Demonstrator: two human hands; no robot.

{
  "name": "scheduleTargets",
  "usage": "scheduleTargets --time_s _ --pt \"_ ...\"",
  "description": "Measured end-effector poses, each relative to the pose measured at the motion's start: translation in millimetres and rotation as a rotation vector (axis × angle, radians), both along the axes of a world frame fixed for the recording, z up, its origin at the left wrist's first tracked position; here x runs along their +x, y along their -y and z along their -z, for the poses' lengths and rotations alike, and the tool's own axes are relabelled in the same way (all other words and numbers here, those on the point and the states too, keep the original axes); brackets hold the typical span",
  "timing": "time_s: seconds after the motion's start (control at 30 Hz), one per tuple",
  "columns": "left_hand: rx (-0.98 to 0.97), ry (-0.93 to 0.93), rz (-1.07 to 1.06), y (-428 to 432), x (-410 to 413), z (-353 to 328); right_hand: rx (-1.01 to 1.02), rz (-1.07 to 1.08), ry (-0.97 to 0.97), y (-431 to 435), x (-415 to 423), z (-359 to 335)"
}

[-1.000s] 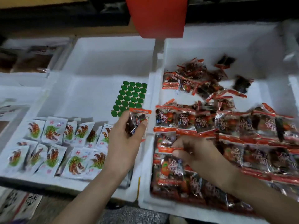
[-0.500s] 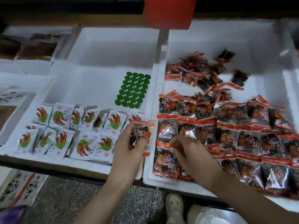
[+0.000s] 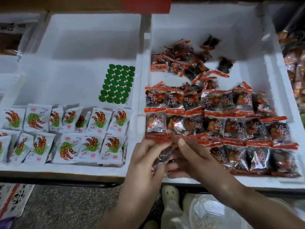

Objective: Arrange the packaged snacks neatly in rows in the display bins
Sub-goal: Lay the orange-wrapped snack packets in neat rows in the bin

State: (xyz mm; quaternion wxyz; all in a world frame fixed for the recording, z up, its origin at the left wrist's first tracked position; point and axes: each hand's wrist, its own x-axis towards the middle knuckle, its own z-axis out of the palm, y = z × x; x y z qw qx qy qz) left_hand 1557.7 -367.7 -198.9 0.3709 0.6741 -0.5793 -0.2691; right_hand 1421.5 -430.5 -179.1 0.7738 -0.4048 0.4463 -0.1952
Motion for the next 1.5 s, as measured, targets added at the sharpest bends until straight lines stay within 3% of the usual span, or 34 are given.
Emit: scheduleTargets --time_s 0.1,0.23,0.47,0.67,0.9,1.1,1.3,1.5 --pt "-0.016 0.144 0.173 -0.9 -6.0 4.5 0.108 0.007 0.032 -0.3 -13.1 -5.8" --pt "0.02 0.165 0.34 2.4 -10.7 4.2 0.053 -0.043 -0.022 4.4 -29.8 -6.0" --pt "0.235 -0.177 0.128 7.1 -11.1 -4.8 -0.114 -0.008 -0.109 10.7 -40.5 -5.6" --pt "0.308 -0.292 0.041 13.7 -12.3 -4.8 -0.282 -0.038 -0.216 11.1 -37.2 -6.6" --pt "0.232 -0.359 -0.046 23.0 -2.0 -11.3 -0.113 -0.071 -0.017 7.0 -33.0 -9.9" --pt "0.254 -0.628 0.063 21.3 -6.4 -26.4 -0.161 0.076 -0.185 10.8 -32.8 1.4" --pt "0.207 -0.33 0.055 24.4 -5.9 -11.8 -0.344 -0.019 -0.3 7.7 -30.3 11.8" --pt "0.19 0.248 0.285 22.3 18.3 -0.2 -0.482 0.0 -0.553 15.5 -36.3 25.7"
